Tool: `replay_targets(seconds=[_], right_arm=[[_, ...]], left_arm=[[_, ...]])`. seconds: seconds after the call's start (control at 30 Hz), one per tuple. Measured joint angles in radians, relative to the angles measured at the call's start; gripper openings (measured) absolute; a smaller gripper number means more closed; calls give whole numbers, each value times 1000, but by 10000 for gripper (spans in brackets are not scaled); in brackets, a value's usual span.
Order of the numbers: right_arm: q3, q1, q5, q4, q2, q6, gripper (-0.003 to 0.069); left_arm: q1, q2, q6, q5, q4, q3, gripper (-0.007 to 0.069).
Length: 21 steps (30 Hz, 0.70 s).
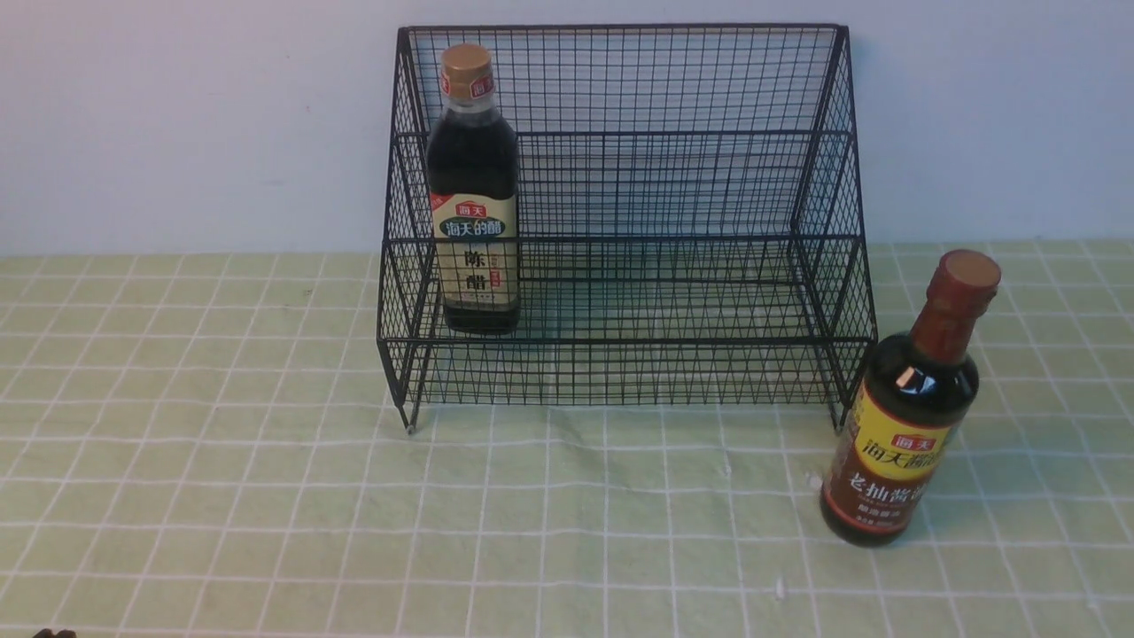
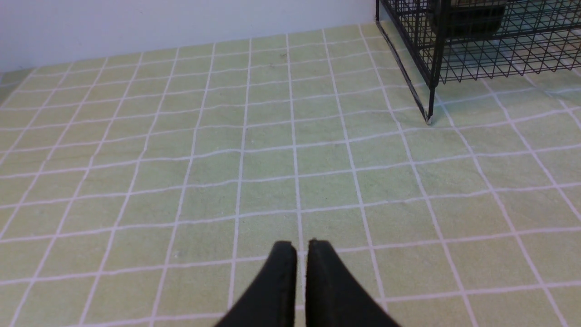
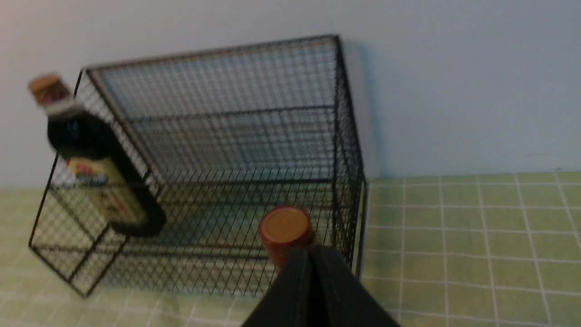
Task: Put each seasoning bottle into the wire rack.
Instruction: Use the right arm to grab the condiment bottle closest to it
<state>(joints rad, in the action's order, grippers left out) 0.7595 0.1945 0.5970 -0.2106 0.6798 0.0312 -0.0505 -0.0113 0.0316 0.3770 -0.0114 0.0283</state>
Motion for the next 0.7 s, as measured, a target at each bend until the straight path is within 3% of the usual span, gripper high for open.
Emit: replay_targets(seconds=[0.13,0.27,0.37,0.6,0.7], right_arm=[[117,76,37,-5,152,155,-4],[168,95,40,-21,259,189,54],[182,95,20,-43,318,203,148],[182,95,-57,-53,441,209,524],[182,95,-86,-53,469,211,629]], left_arm=[[0,0,0,0,0,0,17],[0,0,0,0,0,0,17],[0,0,0,0,0,0,17],[0,0,0,0,0,0,17],[0,0,0,0,0,0,17]])
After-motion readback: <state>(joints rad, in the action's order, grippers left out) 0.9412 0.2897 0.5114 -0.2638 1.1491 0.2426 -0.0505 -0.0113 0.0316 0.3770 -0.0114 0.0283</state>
